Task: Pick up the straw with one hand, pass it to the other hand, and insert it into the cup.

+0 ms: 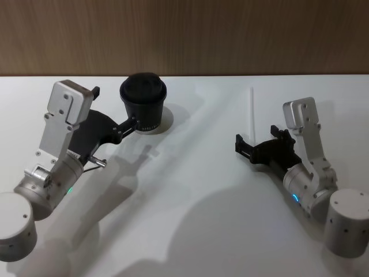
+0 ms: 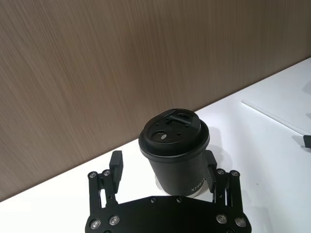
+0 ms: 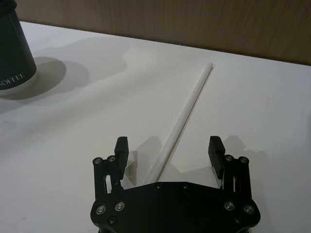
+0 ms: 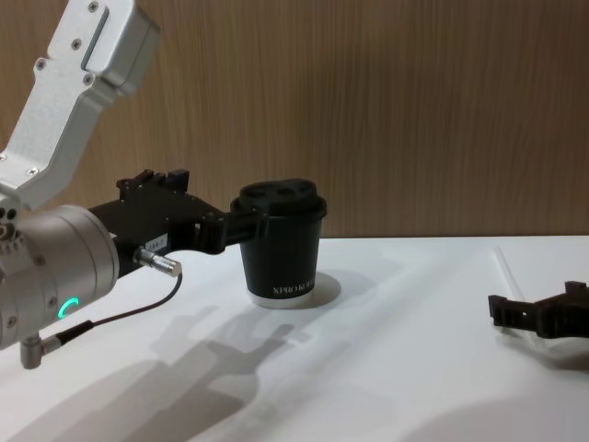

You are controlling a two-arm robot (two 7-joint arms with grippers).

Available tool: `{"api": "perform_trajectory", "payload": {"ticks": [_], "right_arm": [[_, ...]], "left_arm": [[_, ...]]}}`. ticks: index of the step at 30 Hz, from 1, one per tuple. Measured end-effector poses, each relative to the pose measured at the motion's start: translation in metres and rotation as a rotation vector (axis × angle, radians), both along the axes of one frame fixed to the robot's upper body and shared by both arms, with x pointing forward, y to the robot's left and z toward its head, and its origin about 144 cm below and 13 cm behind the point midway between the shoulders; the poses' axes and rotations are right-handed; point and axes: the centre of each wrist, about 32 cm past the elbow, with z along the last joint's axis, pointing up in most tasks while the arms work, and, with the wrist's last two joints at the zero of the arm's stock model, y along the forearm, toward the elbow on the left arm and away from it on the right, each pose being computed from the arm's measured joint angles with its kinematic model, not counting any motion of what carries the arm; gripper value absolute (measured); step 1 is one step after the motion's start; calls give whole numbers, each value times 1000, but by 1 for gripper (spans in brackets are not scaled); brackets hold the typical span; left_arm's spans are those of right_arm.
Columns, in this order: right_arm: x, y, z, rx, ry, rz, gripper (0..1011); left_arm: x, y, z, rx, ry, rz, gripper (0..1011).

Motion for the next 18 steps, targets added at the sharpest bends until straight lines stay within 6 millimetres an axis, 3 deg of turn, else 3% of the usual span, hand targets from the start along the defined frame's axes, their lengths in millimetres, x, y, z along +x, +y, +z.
{"api": "perform_trajectory", "payload": {"ticks": [15,18], "right_arm": [[1,-1,-4,-4,16,-1,1001],[2,-1,-5,-3,17,0,960]], "left_arm": [[0,0,0,0,0,0,1003],[0,0,0,0,0,0,1003]]}}
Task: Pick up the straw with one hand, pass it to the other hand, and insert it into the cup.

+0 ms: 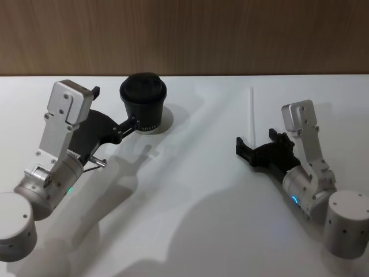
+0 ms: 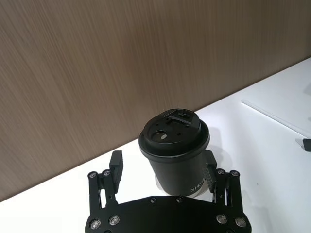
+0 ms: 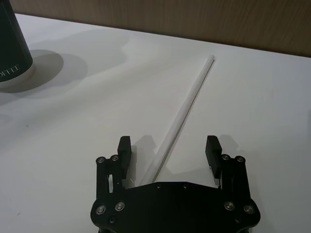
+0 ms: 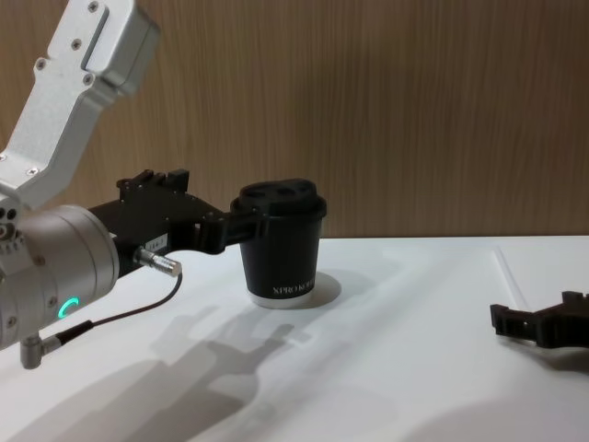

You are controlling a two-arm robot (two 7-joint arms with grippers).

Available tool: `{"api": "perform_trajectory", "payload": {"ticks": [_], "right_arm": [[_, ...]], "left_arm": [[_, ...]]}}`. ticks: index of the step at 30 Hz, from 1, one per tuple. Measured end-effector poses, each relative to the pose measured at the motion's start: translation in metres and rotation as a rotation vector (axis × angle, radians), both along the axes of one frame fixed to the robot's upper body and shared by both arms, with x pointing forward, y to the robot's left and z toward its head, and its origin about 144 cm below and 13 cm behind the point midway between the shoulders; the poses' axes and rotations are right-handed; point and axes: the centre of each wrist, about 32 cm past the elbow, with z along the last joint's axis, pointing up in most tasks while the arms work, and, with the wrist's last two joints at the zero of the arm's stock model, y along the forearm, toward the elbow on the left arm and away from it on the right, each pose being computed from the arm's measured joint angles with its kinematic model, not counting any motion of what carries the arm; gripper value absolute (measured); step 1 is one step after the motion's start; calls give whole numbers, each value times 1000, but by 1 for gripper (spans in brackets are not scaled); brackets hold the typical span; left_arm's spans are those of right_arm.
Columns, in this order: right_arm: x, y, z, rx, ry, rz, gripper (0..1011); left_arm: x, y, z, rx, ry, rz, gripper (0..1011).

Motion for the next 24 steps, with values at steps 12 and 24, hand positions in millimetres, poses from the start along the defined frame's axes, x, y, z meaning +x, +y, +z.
{"api": "perform_trajectory", "payload": {"ticks": [12,24], "right_arm": [[1,0,-1,0,2,1,616],[1,0,-1,-1,4,0,247]], "left_arm": [[0,0,0,0,0,0,1002],[0,0,0,0,0,0,1002]]}}
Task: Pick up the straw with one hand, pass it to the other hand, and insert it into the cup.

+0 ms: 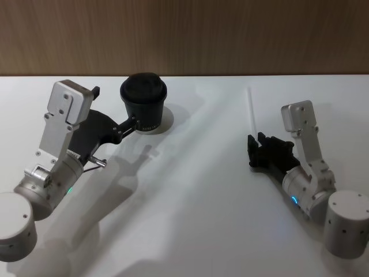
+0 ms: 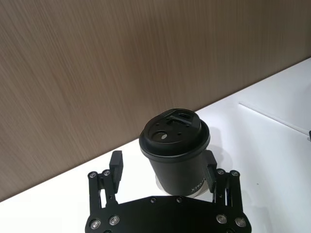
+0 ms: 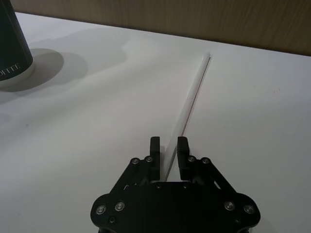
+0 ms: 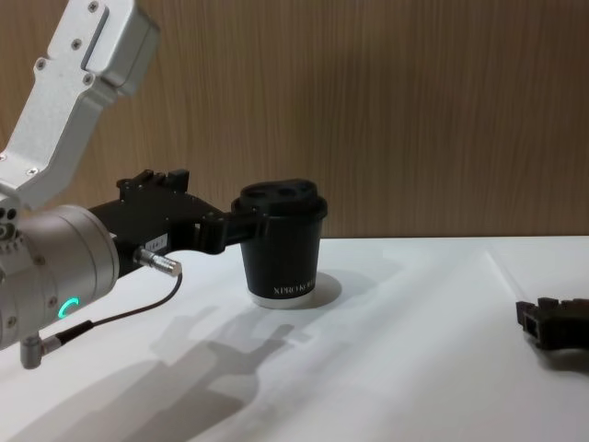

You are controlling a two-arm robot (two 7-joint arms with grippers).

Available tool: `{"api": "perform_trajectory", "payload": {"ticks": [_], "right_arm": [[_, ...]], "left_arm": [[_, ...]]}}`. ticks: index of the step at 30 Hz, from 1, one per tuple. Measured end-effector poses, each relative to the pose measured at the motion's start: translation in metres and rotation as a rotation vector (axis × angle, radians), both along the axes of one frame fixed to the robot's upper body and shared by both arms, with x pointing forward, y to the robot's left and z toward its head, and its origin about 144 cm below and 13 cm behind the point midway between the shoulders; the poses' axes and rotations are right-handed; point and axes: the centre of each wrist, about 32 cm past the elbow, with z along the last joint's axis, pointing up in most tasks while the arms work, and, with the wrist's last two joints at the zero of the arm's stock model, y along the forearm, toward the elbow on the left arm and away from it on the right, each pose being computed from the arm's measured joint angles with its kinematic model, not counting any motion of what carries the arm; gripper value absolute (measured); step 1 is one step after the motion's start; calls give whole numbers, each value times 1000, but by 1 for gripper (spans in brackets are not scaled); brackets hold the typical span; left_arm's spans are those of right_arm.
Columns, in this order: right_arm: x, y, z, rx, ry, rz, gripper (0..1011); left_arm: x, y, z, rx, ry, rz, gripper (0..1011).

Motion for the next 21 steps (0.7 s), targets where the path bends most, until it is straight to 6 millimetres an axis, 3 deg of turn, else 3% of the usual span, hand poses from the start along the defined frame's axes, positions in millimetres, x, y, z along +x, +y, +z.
{"api": "perform_trajectory", "payload": {"ticks": [8,21], "right_arm": [[0,0,0,0,1,0,36],[0,-1,0,-6,-12,6,2]], "left_arm": [[0,0,0,0,0,0,1003],[0,0,0,0,0,0,1003]]}}
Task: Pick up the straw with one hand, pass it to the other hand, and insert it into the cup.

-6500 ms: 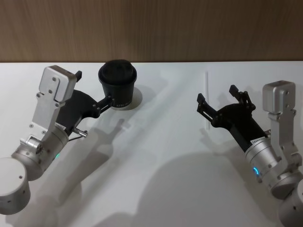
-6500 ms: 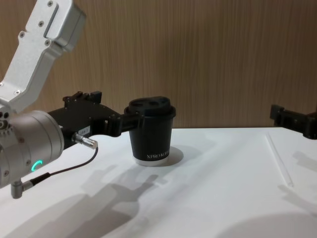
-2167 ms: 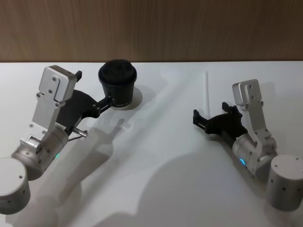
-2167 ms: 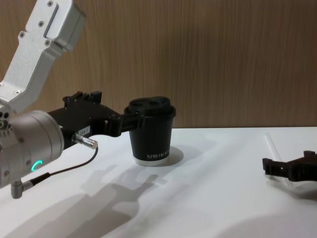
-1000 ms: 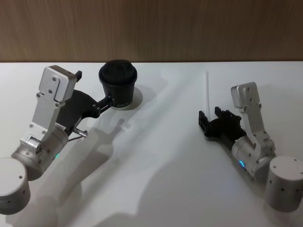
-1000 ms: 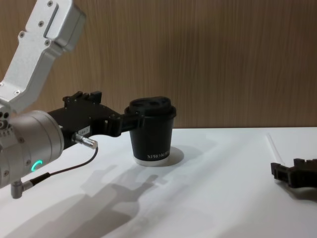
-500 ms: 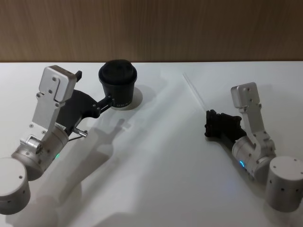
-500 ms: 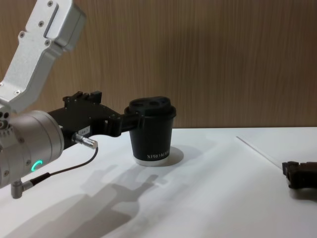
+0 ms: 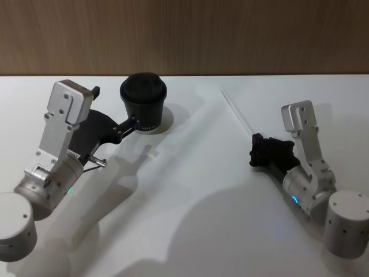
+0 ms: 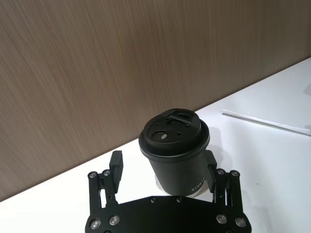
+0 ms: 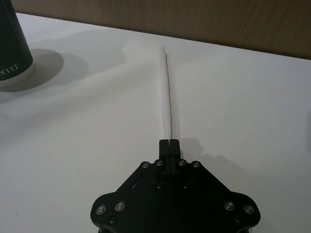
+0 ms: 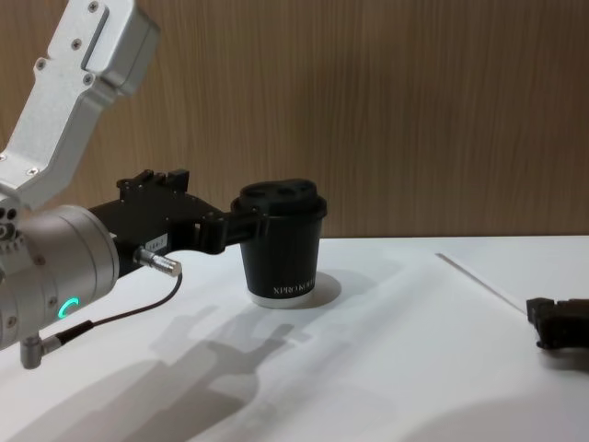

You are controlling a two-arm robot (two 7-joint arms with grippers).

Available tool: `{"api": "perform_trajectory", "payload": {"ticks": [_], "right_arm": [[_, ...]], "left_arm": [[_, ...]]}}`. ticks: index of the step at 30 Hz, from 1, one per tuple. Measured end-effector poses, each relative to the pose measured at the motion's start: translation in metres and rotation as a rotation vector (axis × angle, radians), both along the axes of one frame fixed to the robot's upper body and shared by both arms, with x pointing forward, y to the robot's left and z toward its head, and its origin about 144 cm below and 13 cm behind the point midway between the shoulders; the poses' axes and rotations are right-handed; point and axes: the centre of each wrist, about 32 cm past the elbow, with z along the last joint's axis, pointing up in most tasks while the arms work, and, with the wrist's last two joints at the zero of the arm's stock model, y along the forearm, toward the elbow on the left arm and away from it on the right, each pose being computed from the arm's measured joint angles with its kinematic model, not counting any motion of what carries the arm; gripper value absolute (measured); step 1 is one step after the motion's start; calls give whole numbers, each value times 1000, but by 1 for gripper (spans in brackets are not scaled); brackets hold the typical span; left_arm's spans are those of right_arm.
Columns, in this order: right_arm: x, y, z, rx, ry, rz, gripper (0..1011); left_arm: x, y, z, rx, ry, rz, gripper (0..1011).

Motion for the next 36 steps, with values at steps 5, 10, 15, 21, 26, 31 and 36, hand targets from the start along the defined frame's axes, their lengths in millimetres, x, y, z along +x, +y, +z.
{"api": "perform_trajectory", "payload": {"ticks": [5,10,15,21,26,31,36], "right_arm": [[1,-2,1,-12,-36,11,3],[2,-6,3,-30,-92,32,3],[2,-10,7,-52,-161,63,2],[2,-14,12,-72,-238,100,2],[1,-18,19,-88,-322,150,2],[1,-22,25,-98,-399,200,2],[2,-26,34,-105,-496,275,2]], "left_arm": [[0,0,0,0,0,0,1003],[0,0,0,0,0,0,1003],[0,0,0,0,0,0,1003],[0,0,0,0,0,0,1003],[0,0,0,0,0,0,1003],[0,0,0,0,0,0,1003],[0,0,0,0,0,0,1003]]}}
